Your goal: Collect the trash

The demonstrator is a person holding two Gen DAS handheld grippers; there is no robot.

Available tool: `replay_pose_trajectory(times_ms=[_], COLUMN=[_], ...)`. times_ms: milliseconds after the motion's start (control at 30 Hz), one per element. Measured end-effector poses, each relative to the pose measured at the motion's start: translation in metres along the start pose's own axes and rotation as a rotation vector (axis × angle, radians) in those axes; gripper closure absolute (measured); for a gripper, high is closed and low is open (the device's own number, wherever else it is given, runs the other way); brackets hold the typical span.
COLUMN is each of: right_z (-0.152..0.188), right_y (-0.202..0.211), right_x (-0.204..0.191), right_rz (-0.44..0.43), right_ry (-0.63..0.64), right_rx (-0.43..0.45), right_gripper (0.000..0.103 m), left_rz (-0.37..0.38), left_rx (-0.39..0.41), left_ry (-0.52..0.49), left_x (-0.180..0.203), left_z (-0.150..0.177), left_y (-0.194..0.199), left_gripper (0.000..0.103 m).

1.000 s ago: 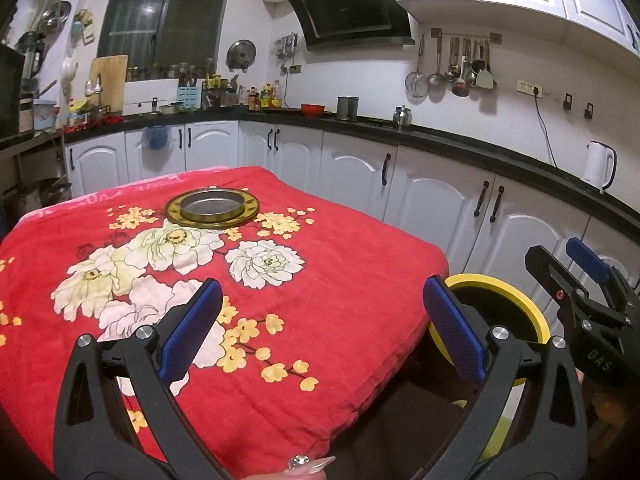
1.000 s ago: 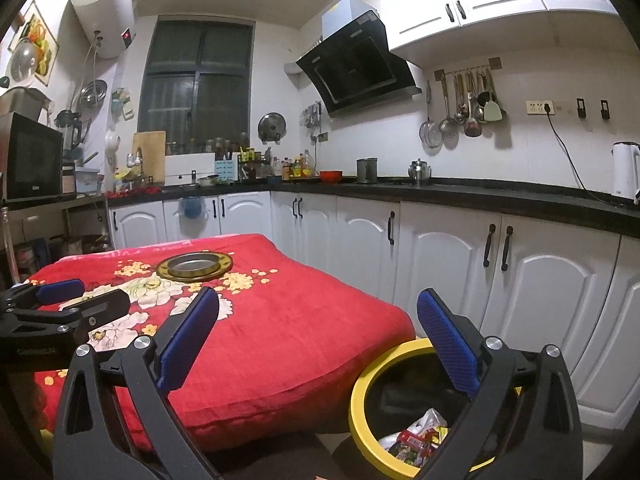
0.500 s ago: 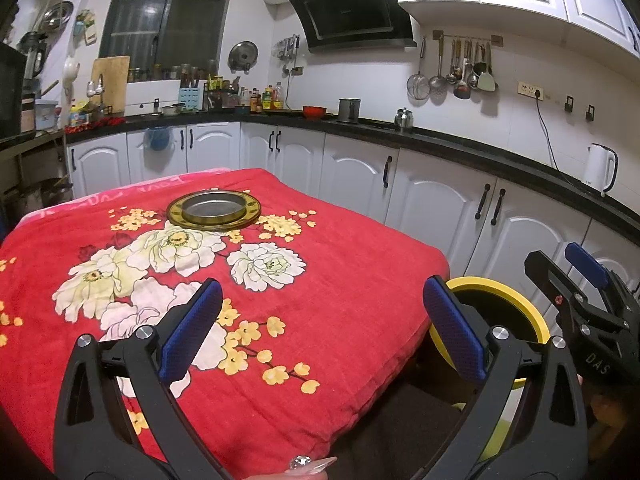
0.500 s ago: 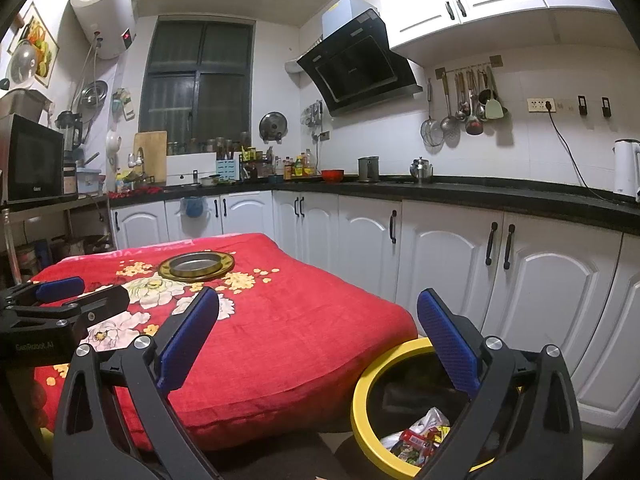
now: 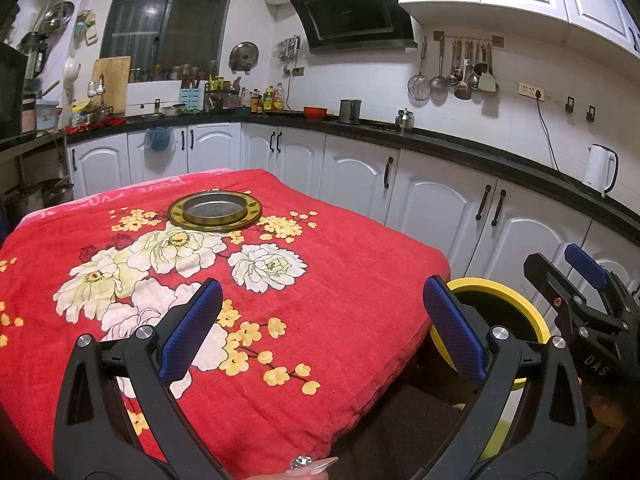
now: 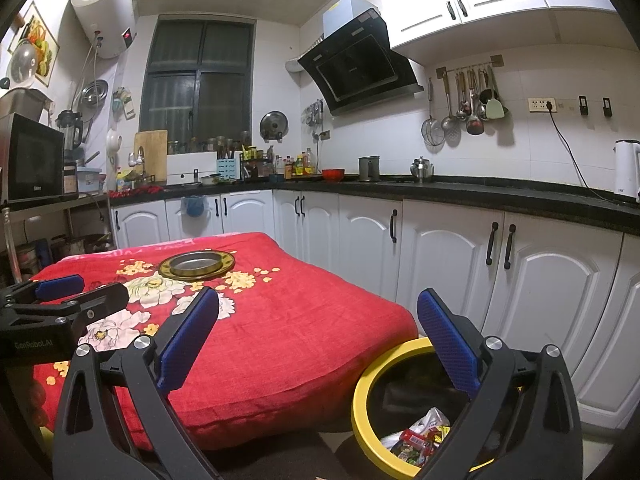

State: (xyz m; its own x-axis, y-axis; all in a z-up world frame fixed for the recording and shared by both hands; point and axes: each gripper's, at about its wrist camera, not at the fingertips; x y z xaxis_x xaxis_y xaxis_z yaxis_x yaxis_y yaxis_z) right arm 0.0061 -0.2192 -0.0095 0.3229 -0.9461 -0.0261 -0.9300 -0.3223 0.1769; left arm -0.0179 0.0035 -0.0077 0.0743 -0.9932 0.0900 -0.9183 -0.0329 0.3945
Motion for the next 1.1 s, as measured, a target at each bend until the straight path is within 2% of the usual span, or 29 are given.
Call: replay_pose_trajectory(times_ms=[500,700,1100], right_z=[0.000,0.000,0.006], right_y=[0.000,0.000,-0.001], right_x=[0.000,0.000,-0.017], right_rz=[0.000,-0.002,-0.014], right_ry=[-0.001,-0.001,0.013], right_rx=[0.000,-0.003,-0.012], right_gripper=[0.006,0.006,0.006], left_rz=[0.003,-0.006,-0.030], left_rx=[-0.002,-0.027,-0.046], left_ry=[0.003,0.009,0.013], left_x=[0.000,0.002,0.000], left_z=[-0.001,-0.004,-0.002], left_y=[0.001,-0.003,-0.009], left_gripper=[0.011,0.011,0.011])
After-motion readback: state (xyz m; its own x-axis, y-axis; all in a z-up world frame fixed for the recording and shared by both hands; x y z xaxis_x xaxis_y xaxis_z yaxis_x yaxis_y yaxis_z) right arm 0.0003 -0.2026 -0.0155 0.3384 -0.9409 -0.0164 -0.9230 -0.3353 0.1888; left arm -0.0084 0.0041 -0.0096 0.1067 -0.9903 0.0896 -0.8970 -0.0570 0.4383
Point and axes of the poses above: each gripper's, at about its wrist camera, not at the fingertips, and y roughly against the way its jaws point, x to its right, z to its underside, and after that the axes turned 1 degree about z, right-handed
